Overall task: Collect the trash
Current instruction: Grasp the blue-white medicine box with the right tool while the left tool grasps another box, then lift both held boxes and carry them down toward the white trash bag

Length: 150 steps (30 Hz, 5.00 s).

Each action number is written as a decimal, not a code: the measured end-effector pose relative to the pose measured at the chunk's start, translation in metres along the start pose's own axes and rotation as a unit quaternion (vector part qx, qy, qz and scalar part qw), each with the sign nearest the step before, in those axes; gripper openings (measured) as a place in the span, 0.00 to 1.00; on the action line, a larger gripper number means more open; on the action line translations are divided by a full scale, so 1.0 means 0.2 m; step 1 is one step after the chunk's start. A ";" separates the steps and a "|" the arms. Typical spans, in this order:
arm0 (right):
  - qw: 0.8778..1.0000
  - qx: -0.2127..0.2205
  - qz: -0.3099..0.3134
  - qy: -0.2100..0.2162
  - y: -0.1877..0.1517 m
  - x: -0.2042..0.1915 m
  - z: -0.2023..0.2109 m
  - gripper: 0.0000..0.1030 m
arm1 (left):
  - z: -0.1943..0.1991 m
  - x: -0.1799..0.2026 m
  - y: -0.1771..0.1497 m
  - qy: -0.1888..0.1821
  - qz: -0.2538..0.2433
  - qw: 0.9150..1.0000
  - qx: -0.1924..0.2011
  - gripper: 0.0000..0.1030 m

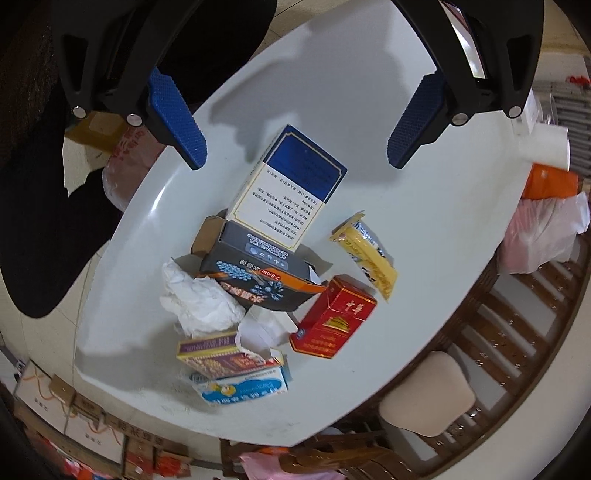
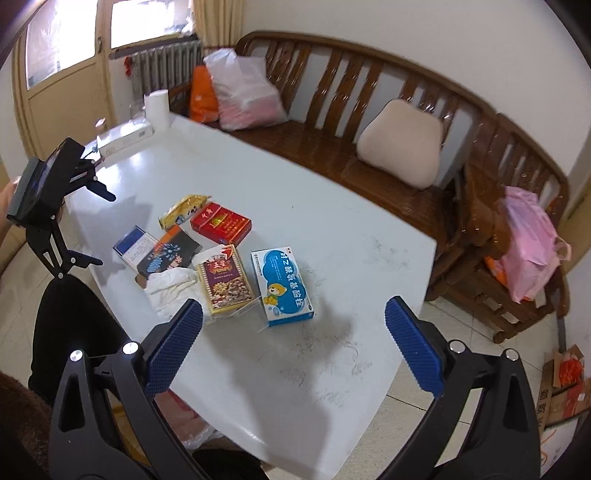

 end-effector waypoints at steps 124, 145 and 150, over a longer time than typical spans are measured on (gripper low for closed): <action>0.998 -0.059 -0.001 0.038 -0.30 -0.82 0.04 0.60 | 0.33 0.29 -0.07 -0.019 0.236 0.970 0.049 0.62; 0.992 -0.116 -0.005 0.043 -0.97 -1.12 -0.20 0.60 | -0.09 0.83 -0.26 -0.066 0.224 0.972 0.033 0.62; 0.990 -0.128 -0.017 0.049 -1.09 -1.15 -0.28 0.60 | -0.22 0.90 -0.32 -0.082 0.230 0.970 0.020 0.62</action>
Point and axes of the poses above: each gripper's, at about its wrist camera, not at the fingertips, and z roughly against the way its jaws point, x to its right, y to its top, the point moved 10 cm from there along -z, roughly the way its jaws point, and after that the axes turned 2 degrees about -z, right-handed, at the moved point
